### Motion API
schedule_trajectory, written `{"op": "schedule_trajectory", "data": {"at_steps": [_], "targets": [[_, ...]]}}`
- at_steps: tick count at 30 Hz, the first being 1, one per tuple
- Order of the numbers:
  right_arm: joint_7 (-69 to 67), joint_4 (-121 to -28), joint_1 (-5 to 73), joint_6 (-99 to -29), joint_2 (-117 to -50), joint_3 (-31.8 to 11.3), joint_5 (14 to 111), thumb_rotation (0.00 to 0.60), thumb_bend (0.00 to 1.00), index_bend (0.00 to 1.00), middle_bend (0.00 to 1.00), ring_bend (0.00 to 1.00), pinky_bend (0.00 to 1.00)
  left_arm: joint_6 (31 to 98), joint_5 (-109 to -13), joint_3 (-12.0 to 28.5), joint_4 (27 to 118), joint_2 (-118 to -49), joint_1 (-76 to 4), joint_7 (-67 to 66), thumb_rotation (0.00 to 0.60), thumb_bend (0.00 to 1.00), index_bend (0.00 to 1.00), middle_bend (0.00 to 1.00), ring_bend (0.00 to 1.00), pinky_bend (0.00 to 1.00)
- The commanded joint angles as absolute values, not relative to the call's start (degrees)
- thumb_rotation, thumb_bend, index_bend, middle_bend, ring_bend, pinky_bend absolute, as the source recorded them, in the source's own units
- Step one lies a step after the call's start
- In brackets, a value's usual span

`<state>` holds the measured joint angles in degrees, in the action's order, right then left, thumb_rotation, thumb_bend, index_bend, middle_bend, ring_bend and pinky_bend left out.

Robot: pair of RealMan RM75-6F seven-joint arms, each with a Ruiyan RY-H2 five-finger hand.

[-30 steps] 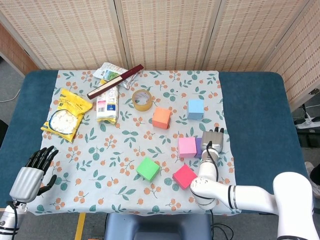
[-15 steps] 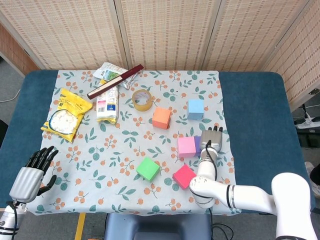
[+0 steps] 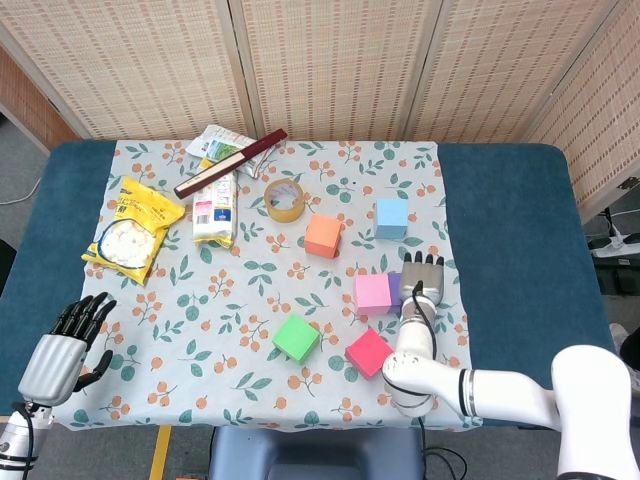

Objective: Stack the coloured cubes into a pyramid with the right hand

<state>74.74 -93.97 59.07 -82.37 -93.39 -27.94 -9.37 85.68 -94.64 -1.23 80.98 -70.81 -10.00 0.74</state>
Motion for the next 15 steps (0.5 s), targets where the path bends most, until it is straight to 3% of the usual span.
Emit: {"op": "schedule_trajectory", "data": {"at_steps": [1, 9, 15], "targets": [[75.1, -95.1, 58.8, -82.1, -92.4, -28.2, -9.9, 0.600, 0.14, 0.00, 0.00, 0.00, 0.02, 85.7, -94.7, -1.3, 80.9, -70.8, -10.0, 0.7, 0.600, 0.44, 0.00, 0.00, 0.00, 0.14], [74.0, -105.2, 56.4, -81.4, -85.3, -27.2, -6.4, 0.600, 0.14, 0.00, 0.00, 0.00, 0.00, 85.5, -94.6, -1.3, 80.9, -71.0, -10.0, 0.2, 0.600, 0.44, 0.00, 0.00, 0.00, 0.14], [67.0, -120.9, 50.9, -76.0, -75.4, -22.6, 10.7, 0.600, 0.14, 0.00, 0.00, 0.00, 0.00, 85.0, -94.1, -1.1, 80.9, -71.4, -10.1, -0.8, 0.600, 0.44, 0.00, 0.00, 0.00, 0.14]]}}
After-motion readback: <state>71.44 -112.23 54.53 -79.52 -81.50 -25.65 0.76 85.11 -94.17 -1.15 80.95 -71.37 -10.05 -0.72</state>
